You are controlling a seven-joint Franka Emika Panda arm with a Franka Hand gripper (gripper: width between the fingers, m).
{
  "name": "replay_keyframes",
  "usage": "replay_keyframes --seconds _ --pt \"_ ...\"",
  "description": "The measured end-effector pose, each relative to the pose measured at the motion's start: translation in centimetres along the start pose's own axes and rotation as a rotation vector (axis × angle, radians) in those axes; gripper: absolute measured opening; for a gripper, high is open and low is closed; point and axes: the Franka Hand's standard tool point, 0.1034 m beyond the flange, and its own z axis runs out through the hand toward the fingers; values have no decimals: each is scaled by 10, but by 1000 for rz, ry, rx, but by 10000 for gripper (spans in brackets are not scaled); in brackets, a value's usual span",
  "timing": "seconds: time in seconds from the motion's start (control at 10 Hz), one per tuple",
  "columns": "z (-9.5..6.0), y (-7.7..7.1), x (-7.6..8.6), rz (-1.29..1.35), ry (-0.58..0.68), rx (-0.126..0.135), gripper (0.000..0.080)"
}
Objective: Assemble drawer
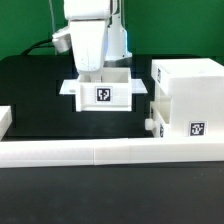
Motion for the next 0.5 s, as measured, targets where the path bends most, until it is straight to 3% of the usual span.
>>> replay_keyframes --seconds 0.2,0.5 --pt "4 11 8 -34 -2 7 42" --pt "4 27 20 -53 5 -9 42"
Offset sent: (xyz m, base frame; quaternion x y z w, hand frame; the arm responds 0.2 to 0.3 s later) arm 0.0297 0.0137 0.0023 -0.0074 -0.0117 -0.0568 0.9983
